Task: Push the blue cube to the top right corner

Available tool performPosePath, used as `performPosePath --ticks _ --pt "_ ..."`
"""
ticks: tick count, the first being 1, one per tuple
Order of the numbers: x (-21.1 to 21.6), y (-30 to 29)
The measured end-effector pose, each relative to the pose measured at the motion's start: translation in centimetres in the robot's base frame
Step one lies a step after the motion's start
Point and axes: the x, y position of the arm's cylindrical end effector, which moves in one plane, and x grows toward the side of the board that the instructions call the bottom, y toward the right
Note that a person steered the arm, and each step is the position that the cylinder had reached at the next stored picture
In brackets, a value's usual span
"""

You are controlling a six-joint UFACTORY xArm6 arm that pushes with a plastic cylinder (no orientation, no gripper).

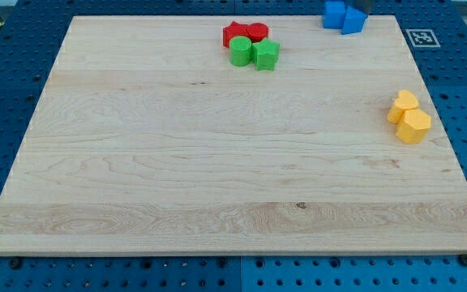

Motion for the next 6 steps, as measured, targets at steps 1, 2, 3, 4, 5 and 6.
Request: performPosePath --ticks 1,2,3,4,5,6 --pt "0.4 0.0" --pt "1.4 0.0" --pt "3.2 0.0" --pt "2.3 0.0" --pt "-0.1 -0.1" --pt "0.0 -0.5"
